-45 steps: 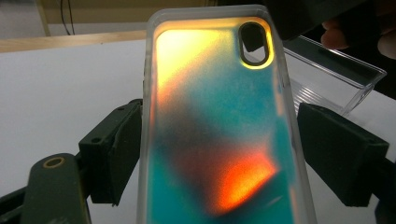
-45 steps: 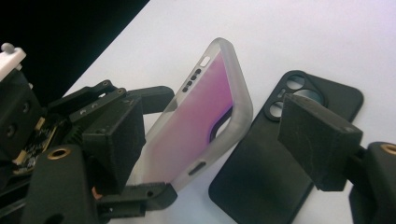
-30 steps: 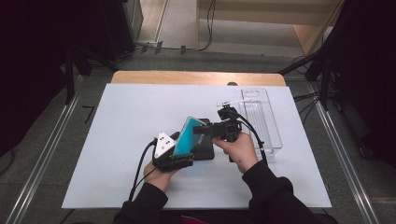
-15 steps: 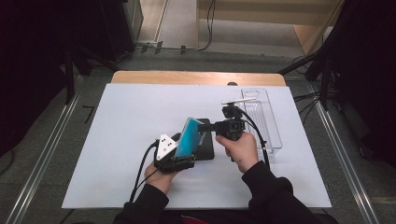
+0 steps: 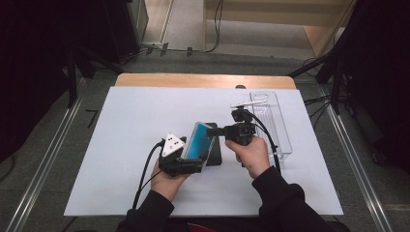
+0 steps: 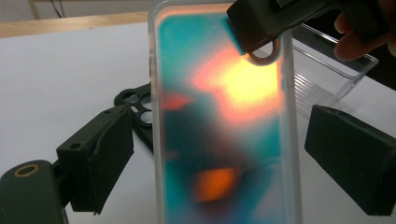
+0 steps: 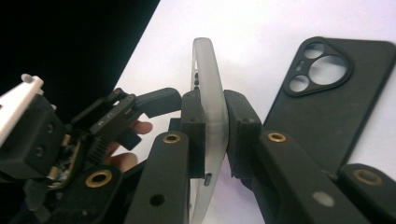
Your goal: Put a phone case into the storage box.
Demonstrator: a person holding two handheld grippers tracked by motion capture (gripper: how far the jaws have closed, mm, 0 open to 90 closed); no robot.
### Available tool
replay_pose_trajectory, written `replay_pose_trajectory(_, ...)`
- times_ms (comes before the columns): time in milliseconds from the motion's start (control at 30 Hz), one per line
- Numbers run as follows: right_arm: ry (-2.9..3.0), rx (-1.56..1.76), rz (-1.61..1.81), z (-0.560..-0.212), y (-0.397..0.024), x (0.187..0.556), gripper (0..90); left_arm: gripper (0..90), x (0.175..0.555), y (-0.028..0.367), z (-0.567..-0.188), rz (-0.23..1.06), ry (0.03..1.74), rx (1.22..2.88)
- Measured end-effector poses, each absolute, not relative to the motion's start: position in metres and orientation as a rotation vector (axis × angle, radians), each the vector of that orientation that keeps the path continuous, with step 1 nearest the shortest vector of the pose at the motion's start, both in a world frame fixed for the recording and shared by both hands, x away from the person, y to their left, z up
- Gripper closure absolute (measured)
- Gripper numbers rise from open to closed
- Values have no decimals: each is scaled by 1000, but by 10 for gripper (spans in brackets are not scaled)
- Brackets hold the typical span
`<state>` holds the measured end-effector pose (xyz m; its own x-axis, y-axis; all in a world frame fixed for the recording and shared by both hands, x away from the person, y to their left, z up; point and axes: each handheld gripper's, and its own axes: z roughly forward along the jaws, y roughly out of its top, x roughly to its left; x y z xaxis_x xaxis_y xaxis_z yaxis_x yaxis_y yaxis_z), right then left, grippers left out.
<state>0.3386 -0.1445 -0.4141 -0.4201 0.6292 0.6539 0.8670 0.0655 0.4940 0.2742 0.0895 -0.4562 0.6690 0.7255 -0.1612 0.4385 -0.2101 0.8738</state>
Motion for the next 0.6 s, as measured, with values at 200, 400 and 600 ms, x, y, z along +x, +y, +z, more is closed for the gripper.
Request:
replay_pose_trajectory(200, -2197, -1515, -1325, -407, -150, 335, 772, 125, 277, 92, -447, 236, 910, 1917)
replay_pose_trajectory(400, -2302, -1488, -1335, -402, -150, 330, 772, 136, 282, 96, -440, 119, 931, 1953)
replay_pose_trajectory(600, -2386, -1409, -1352, -395, -152, 326, 772, 142, 291, 100, -432, 23, 1002, 2047)
